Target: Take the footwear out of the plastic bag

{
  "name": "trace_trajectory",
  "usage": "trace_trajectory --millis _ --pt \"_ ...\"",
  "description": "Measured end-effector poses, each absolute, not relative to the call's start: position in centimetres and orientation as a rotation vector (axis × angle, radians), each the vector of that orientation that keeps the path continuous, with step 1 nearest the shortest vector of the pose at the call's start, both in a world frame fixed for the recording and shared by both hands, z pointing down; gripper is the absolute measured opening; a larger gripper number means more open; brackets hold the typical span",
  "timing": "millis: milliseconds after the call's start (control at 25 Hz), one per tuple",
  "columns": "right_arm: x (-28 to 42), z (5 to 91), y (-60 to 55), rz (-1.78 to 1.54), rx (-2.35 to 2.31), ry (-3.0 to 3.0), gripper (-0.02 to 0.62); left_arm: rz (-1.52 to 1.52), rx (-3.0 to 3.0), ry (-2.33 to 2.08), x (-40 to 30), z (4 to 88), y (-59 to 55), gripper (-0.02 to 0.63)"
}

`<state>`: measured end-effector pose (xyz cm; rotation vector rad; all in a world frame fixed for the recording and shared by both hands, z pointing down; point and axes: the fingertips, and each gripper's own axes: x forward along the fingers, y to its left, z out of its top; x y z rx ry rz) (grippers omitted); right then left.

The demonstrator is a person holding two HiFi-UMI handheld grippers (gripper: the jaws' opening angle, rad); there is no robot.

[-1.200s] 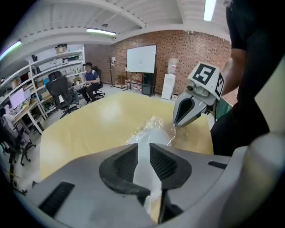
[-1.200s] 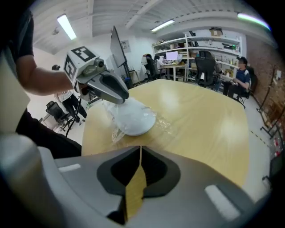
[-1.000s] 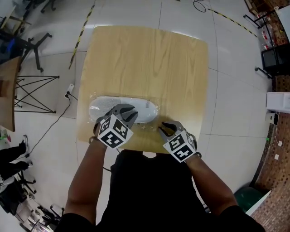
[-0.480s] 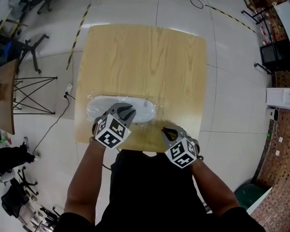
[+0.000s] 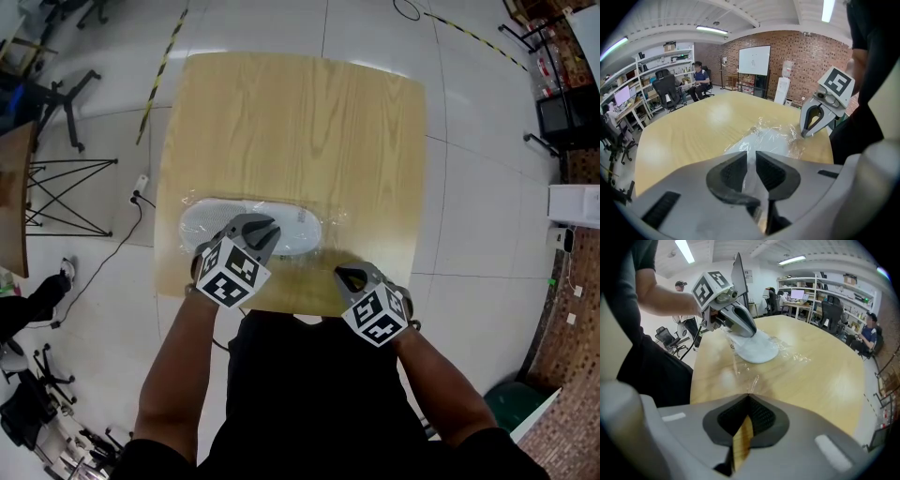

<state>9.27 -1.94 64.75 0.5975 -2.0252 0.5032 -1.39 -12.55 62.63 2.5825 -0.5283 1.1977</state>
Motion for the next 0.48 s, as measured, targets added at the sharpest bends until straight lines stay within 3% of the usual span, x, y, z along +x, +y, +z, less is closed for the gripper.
trace_trajectory --millis 320,400,480 --pt "9.6 64.5 -2.2 0.547 0.665 -2.055 0.017 1.185 2.585 -0.555 -1.4 62.5 -12.8 0.058" --pt "9.8 64.2 -2.0 0.56 0.661 -2.062 0.185 1.183 2.588 -0.561 -1.4 62.4 -12.9 0.057" --pt "10.0 63.5 -1.8 0.559 0.666 -2.07 0.196 1.179 2.589 -0.565 -1.4 62.5 -12.9 0.055"
